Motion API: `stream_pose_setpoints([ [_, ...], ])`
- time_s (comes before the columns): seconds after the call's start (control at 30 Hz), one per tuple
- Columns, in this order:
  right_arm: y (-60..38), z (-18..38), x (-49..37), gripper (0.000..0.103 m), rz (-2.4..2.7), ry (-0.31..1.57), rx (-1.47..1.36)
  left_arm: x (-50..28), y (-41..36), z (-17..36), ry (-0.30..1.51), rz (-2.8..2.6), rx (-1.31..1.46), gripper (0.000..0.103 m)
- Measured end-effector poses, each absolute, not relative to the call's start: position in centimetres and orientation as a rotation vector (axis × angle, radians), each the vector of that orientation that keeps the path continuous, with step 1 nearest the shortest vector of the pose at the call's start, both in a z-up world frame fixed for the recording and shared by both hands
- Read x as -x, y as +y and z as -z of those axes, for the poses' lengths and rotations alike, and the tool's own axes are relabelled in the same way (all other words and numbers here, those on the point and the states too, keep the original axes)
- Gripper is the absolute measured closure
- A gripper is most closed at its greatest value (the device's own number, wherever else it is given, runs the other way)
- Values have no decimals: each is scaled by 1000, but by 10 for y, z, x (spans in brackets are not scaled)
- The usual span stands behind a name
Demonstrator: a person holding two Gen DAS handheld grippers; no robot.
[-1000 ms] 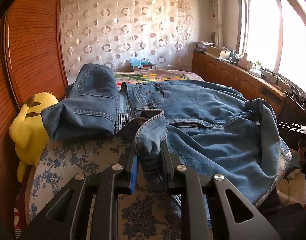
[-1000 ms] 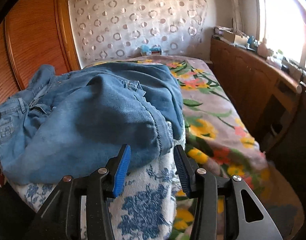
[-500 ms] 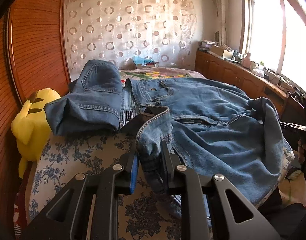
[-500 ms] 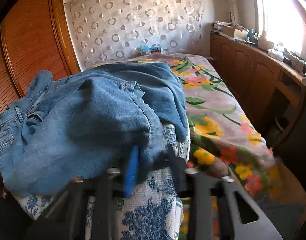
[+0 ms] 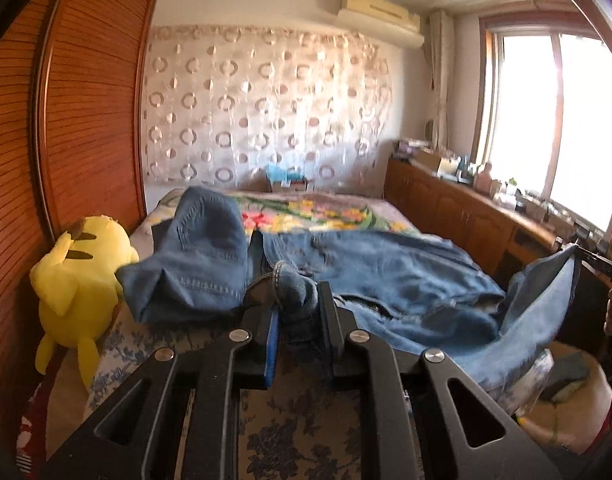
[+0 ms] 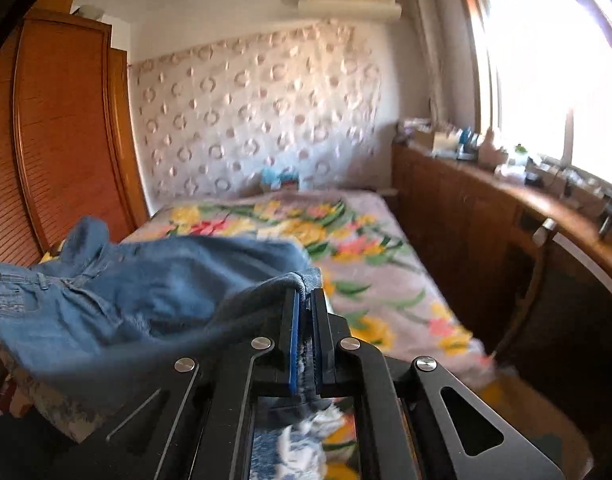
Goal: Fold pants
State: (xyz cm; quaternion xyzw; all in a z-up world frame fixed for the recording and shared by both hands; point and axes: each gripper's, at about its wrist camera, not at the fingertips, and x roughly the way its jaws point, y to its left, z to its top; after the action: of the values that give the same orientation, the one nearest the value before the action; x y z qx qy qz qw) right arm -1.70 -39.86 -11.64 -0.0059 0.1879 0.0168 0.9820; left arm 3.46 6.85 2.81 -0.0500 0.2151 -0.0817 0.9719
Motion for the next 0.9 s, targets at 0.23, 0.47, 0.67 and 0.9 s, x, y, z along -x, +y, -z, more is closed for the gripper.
stream_pose_setpoints([
  [0.23,-398,89,34,98,-6,322,71,-13,74,-60,334,172,137,86],
  [0.47,-387,99,33,98,-28,295,95,-11,84,-69,321,156,133,86],
  [0.67,-389,114,5,98,-41,344,97,-36,83,-42,413,155,126,86],
  [0.9,-387,111,-27,98,-26,385,130,-58,76,-29,441,145,104,86],
])
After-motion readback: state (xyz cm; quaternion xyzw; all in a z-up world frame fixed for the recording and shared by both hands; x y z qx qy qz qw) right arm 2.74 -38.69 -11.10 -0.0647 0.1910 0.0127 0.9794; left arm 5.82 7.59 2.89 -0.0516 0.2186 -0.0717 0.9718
